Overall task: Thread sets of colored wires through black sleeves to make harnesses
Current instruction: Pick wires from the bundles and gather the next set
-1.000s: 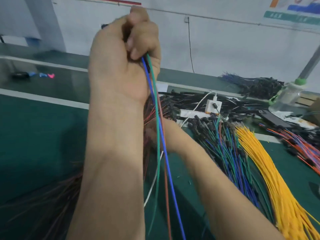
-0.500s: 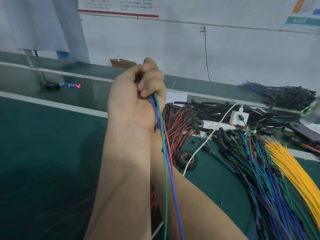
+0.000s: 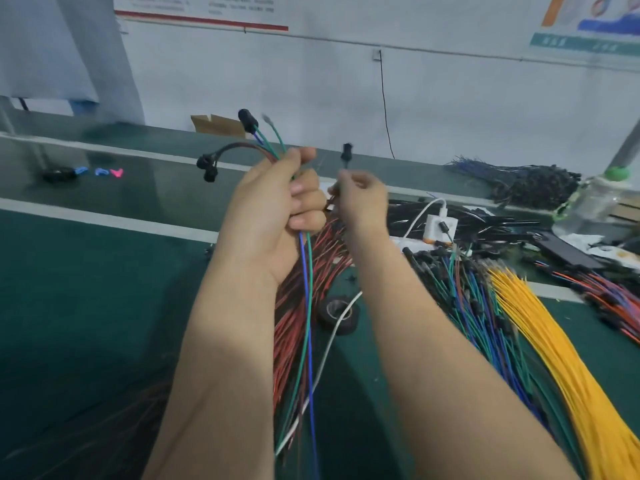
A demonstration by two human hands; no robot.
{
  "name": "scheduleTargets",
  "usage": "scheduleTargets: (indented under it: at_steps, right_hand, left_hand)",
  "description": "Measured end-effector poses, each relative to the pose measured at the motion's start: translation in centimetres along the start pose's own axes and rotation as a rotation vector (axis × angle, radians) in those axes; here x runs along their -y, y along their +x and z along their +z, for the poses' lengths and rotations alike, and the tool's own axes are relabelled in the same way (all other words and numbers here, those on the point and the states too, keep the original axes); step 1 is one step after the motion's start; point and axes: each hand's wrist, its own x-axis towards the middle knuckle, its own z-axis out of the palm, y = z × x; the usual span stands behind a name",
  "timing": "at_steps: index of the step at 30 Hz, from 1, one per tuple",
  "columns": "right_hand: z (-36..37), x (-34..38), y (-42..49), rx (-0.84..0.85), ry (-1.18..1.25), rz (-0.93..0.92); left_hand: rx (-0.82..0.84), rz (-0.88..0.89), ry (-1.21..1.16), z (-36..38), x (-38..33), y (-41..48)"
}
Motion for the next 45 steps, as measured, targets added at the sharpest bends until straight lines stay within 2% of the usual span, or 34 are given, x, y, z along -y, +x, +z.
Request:
scheduleTargets:
  at_steps: [3,6,8,10,13,16,20,22,24,26,28,30,31,33,38,41,45]
  right_hand:
    - [-6.9,3.1,1.0,-0.23,0.315,-0.121]
    - [-14.4,5.1,0.7,-0.306,0.616,-0.114]
    - [-18.1,5.9,0.3,-0.26,0.872,-0.101]
    - [-21.5,6.9,-0.3,-0.105,0.982,-0.084]
    - [-23.4,6.6,-1.5,0.022,0.66,-0.004]
    - [-22.3,4.9,-2.7,-0.012,0.274,0.038]
    - [-23.0,2.2,-3.7,0.007,0.005,0.04]
    - [-24.7,1.1,-3.7,-0.037,-0.063,0.027]
    - [-26.7,-0.2,-3.3,-0.139,-0.127,0.032]
    - [-28.7,-2.2,-3.4,-0.246,-0.417,0.07]
    - [-30.1,-5.0,-3.8,-0.259,-0.815,0.213]
    - [-30.6,-7.8,-4.8,-0.246,-1.043,0.403]
    - [-30.5,-8.9,-5.1,-0.253,-1.07,0.456]
    - [-30.3,-10.3,-5.4,-0.296,-1.033,0.43]
    - [-30.5,-10.6,-4.9,-0.439,-0.785,0.365]
    - [-30.9,-10.2,-5.0,-0.483,-0.659,0.339]
    - [-31.1,-9.6,-5.2,-0.575,-0.575,0.281]
  left_hand:
    - [-0.016,0.028,0.116,1.2,1.0,0.2]
    - [-0.045,0.069,0.315,2.8,2.3,0.2]
    - [-0.041,0.082,0.411,3.8,3.2,0.2]
    - [-0.032,0.073,0.417,5.0,3.9,0.0]
    - [0.07,-0.034,0.355,7.8,6.0,-0.5]
    - [0.228,-0.236,0.441,11.0,9.6,-1.5]
    - [0.308,-0.41,0.482,13.5,14.1,-3.1]
    - [0.31,-0.529,0.285,13.9,14.7,-3.5]
    - [0.294,-0.609,-0.085,14.2,13.6,-3.5]
    - [0.282,-0.597,-0.498,14.6,11.5,-3.2]
    - [0.345,-0.531,-0.816,15.1,9.1,-3.1]
    - [0.386,-0.47,-0.903,15.3,7.5,-3.3]
    - [0.372,-0.448,-0.865,15.1,7.4,-3.3]
    - [0.321,-0.454,-0.713,14.6,8.3,-3.0]
    - [0.171,-0.533,-0.24,13.1,14.0,-1.6]
    - [0.119,-0.581,-0.114,12.5,16.9,-1.2]
    - [0.044,-0.624,-0.083,12.9,19.4,-1.0]
